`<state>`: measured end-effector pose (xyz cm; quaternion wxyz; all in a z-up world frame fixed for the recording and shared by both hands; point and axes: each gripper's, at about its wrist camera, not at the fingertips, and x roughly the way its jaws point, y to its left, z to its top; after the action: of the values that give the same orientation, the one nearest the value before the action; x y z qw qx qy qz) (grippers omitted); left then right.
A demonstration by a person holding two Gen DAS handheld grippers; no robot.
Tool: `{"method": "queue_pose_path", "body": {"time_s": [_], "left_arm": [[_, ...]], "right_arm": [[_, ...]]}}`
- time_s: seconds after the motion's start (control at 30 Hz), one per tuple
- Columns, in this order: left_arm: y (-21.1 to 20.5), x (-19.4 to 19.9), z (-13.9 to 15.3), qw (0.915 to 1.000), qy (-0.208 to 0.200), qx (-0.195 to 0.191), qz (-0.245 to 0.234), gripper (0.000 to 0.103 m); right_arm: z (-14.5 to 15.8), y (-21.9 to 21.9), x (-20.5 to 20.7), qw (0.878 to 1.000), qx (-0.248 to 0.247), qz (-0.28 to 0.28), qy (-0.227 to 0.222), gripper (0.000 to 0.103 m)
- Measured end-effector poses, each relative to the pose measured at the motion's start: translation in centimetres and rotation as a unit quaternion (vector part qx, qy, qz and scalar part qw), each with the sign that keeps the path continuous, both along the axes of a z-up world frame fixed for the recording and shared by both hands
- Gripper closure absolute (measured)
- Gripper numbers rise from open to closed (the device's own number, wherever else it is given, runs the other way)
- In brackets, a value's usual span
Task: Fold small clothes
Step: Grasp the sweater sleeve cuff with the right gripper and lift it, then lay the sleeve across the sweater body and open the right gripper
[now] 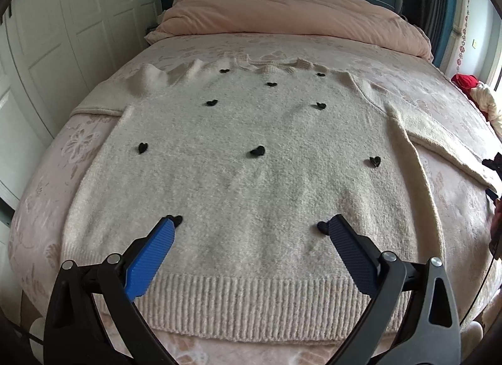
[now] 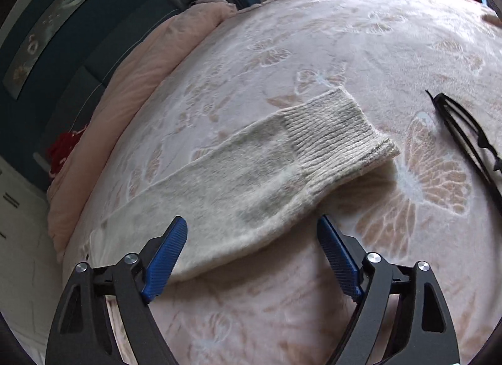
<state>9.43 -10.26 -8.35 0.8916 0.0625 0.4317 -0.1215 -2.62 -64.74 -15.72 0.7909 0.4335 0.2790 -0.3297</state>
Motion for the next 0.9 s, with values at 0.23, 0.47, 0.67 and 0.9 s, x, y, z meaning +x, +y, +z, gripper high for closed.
{"method": "queue_pose_path", "body": {"time_s": [0.23, 0.47, 0.67, 0.9], "left_arm": [[-2.7, -0.8, -5.1, 0.9926, 0.109, -0.013, -0.052, 0.013], [-2.8, -1.3, -5.5, 0.993, 0.095, -0.017, -0.068, 0.013], [0.5, 1.2, -3.0, 0.9948, 0.074, -0.058, -0.04, 0.013], [6.1, 7.1, -1.2, 0.9932, 0.047, -0.105, 0.019, 0.008]], "right_arm": [[0.0, -3.0, 2.3, 0.999, 0.005, -0.018, -0.027, 0.093], [13.1, 6.6, 13.1, 0.974, -0.123, 0.142, -0.125, 0.093], [18.6, 27.6, 25.8, 0.886, -0.15, 0.393, -0.194, 0.087], [14.5, 40.8, 27.8, 0.831, -0.194, 0.501, -0.144, 0.064]]}}
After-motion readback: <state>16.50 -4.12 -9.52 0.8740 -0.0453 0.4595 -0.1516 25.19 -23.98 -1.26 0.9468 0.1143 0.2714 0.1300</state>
